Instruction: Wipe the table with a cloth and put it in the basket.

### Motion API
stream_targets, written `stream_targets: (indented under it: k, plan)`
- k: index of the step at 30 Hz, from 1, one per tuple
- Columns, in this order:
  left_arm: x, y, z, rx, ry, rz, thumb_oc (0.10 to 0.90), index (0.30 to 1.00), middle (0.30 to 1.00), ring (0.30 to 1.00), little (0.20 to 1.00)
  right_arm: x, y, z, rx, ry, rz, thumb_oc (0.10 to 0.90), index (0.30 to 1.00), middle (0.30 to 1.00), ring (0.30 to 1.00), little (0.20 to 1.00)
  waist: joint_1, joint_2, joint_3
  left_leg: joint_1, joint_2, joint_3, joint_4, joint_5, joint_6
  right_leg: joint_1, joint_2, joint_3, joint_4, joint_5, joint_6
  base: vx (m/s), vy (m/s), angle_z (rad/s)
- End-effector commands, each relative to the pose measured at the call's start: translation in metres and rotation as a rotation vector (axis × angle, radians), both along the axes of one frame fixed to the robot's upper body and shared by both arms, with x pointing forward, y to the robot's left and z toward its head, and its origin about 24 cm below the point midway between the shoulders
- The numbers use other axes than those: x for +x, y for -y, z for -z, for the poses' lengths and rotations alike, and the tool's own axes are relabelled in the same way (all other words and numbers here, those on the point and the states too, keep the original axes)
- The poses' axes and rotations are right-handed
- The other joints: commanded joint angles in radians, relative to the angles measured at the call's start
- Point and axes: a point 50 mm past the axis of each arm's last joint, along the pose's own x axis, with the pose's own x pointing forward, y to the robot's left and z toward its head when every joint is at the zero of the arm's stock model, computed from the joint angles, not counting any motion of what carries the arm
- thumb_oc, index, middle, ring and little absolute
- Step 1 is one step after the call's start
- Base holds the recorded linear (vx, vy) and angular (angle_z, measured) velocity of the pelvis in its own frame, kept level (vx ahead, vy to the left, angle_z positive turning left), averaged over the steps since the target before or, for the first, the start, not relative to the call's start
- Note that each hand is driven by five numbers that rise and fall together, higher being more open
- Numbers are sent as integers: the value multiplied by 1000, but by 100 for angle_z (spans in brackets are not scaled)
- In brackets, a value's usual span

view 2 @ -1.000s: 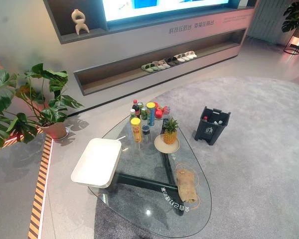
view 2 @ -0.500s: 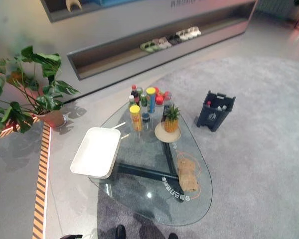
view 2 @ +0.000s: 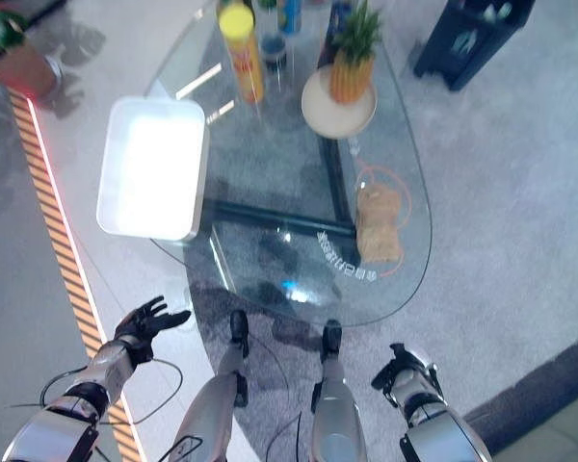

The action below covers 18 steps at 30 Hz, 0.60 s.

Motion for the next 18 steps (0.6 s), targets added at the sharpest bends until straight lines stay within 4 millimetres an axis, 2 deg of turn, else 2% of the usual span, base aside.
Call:
stream_targets:
  k: [1, 4, 18]
  plan:
    - [-6, -31, -7, 27, 22, -115, 800, 900, 900, 900, 900, -10, 29, -7, -87, 10, 113, 800, 900, 900, 900, 900, 14, -50, 1, -90, -20, -9, 157, -139, -14, -172, -35, 37, 183, -67, -14, -29, -41, 2]
    - [0, -27, -12, 21, 45, -110, 800, 900, 900, 900, 900, 2, 34, -20, -94, 71, 141, 800, 900, 900, 900, 900, 12, -48, 26, -168, -22, -13, 231, -143, -16, -247, -27, 42, 256, -84, -20, -10, -36, 7]
    - [-3, -25, -8, 58, 12, -89, 800, 900, 900, 900, 900, 18, 40, -42, -130, 210, 160, 800, 900, 900, 900, 900, 30, -43, 26, -378, -34, -42, 441, -198, 9, -466, -18, 50, 473, -146, -38, 8, -26, 9]
